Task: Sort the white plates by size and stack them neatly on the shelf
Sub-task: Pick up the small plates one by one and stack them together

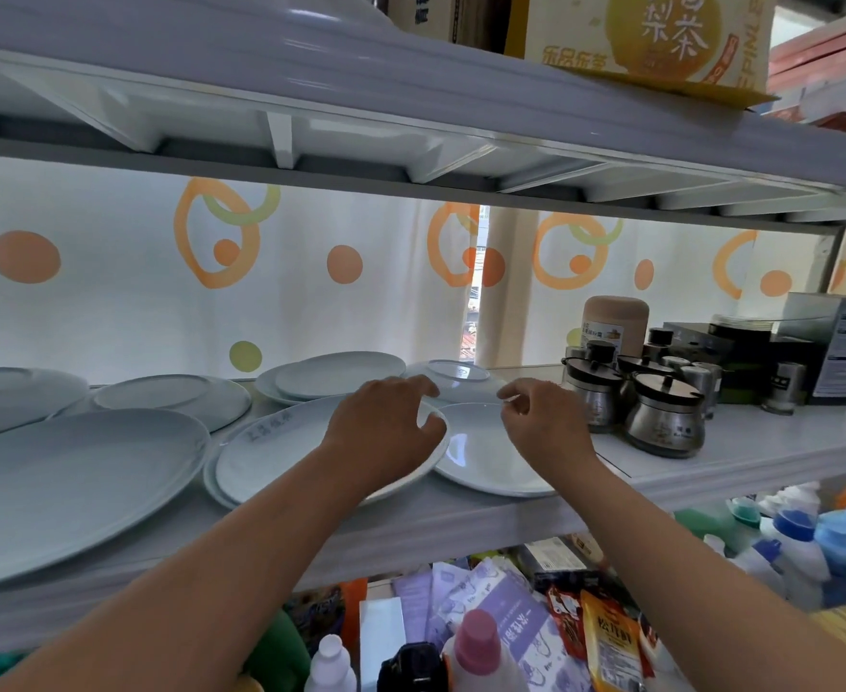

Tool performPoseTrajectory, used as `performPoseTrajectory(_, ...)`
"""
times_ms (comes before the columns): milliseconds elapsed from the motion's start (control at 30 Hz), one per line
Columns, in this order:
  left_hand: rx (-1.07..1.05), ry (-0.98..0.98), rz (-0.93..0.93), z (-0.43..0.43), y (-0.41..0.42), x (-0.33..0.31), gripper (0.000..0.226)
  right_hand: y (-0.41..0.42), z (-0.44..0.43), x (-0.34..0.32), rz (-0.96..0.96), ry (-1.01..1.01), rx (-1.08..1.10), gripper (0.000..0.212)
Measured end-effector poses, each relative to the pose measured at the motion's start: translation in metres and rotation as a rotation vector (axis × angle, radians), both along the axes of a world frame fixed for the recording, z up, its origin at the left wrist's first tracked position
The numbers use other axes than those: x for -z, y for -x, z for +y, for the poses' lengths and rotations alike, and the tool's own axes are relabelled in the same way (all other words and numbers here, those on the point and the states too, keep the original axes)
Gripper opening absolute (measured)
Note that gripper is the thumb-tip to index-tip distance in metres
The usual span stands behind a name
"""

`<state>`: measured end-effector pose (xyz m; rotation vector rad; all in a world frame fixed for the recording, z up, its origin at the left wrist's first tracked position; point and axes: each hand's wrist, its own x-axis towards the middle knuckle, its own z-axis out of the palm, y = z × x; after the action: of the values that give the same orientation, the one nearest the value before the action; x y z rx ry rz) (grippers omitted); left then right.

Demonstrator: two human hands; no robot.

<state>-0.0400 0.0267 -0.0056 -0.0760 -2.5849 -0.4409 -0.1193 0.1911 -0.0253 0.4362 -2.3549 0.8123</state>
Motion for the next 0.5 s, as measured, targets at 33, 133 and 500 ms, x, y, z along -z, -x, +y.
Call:
performPoseTrajectory(33, -0.009, 0.012, -0.015, -0.004, 0.002, -0.002, 0.039, 0.002, -0.003, -0.002, -0.003, 0.001, -0.019, 0.023)
performPoseTrajectory(133, -0.043, 0.040, -0.044, -0.019, 0.013, -0.009, 0.038, 0.013, -0.016, -0.005, -0.028, -0.035, -0.079, 0.023)
performPoseTrajectory(500, -0.127, 0.275, -0.157, -0.054, 0.077, -0.016, 0.044, 0.082, -0.066, -0.018, -0.185, -0.321, -0.148, 0.056)
